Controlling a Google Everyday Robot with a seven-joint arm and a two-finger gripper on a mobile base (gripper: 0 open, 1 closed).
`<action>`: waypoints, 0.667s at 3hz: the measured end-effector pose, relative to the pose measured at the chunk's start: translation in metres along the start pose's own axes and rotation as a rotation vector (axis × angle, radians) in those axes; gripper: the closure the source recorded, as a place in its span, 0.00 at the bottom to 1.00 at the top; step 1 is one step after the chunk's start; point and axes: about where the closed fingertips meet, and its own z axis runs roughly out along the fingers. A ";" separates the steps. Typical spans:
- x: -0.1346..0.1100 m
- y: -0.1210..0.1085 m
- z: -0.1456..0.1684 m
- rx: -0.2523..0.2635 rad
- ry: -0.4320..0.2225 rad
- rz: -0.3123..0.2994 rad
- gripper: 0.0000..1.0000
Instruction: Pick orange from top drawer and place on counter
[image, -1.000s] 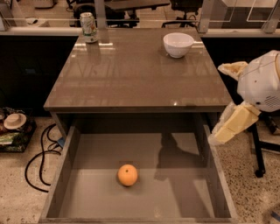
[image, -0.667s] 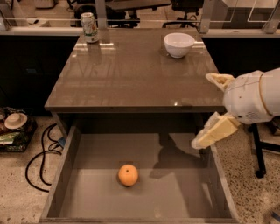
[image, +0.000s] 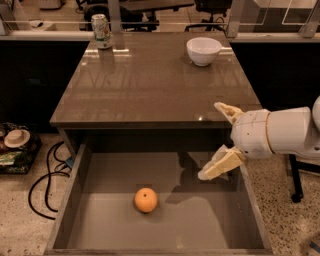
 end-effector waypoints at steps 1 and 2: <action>0.000 0.000 0.000 0.000 0.000 0.000 0.00; 0.012 0.015 0.023 -0.025 -0.017 0.016 0.00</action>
Offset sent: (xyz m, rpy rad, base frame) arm -0.0079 0.0333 -0.0800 0.0687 0.0680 0.0355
